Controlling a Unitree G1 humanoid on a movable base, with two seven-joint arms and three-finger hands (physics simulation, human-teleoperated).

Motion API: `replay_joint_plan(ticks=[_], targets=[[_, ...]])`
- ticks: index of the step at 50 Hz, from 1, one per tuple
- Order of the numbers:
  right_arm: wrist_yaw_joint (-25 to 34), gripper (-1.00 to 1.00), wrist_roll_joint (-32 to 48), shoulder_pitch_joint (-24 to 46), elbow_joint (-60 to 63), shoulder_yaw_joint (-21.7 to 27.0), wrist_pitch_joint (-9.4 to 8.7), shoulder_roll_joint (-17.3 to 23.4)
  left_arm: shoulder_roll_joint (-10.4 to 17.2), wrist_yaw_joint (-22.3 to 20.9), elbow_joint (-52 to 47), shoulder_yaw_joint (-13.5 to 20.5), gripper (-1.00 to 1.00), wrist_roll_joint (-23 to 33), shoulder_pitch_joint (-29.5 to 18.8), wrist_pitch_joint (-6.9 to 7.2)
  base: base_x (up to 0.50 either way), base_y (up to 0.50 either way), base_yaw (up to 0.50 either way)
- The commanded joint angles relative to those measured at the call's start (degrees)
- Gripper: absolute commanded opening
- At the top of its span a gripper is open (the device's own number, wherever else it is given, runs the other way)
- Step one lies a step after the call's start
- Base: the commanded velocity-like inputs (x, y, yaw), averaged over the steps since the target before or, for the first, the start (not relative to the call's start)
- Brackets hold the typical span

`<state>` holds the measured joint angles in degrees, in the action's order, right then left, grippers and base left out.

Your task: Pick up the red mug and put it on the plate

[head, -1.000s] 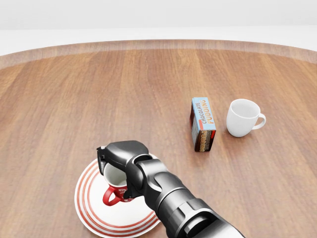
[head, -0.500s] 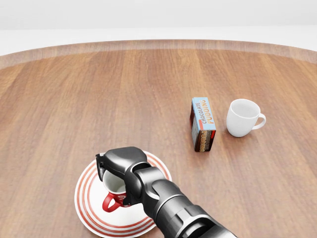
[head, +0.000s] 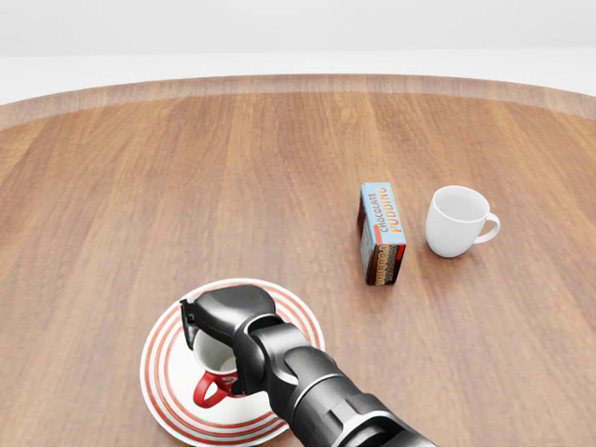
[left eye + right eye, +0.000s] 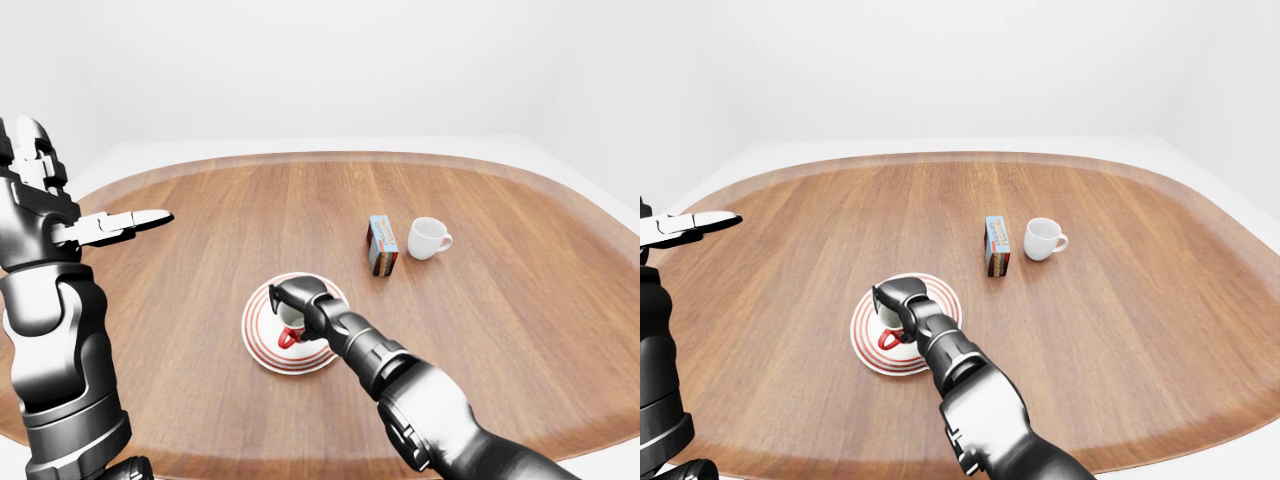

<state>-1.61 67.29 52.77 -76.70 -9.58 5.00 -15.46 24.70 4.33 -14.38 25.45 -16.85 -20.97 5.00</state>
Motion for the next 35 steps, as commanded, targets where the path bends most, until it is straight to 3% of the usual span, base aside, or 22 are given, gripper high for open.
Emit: replay_joint_plan(ticks=[1,7,8,9,14,15,35], targets=[[-4.88,-1.0,-3.49,-0.58,-0.04,0.29,0.0,-0.13,-0.16,-0.04,0.02,-0.13,1.0,0.11,0.03,0.0,0.0,0.0,0.0],[-5.01,-1.0,-3.48,-0.63,-0.13,0.41,0.0,-0.07,-0.06,0.03,-0.01,-0.26,1.0,0.14,-0.3,0.0,0.0,0.0,0.0],[-5.08,-0.91,-3.52,-0.63,-0.17,0.48,0.0,-0.03,-0.09,0.05,0.12,-0.3,1.0,0.19,-0.35,0.0,0.0,0.0,0.0],[-5.02,-0.61,-3.54,-0.64,-0.16,0.5,0.0,-0.03,-0.11,0.06,0.13,-0.32,1.0,0.2,-0.34,0.0,0.0,0.0,0.0],[-5.02,-0.61,-3.54,-0.65,-0.16,0.5,0.0,-0.03,-0.11,0.06,0.13,-0.32,1.0,0.2,-0.34,0.0,0.0,0.0,0.0],[-4.47,1.0,-3.34,-0.86,-0.29,0.34,0.0,-0.06,-0.17,0.05,0.07,-0.33,1.0,0.21,-0.25,0.0,0.0,0.0,0.0],[-4.13,1.0,-3.41,-0.46,-0.31,0.74,0.0,0.54,0.12,0.13,0.36,-0.27,1.0,-0.04,-0.57,0.0,0.0,0.0,0.0]])
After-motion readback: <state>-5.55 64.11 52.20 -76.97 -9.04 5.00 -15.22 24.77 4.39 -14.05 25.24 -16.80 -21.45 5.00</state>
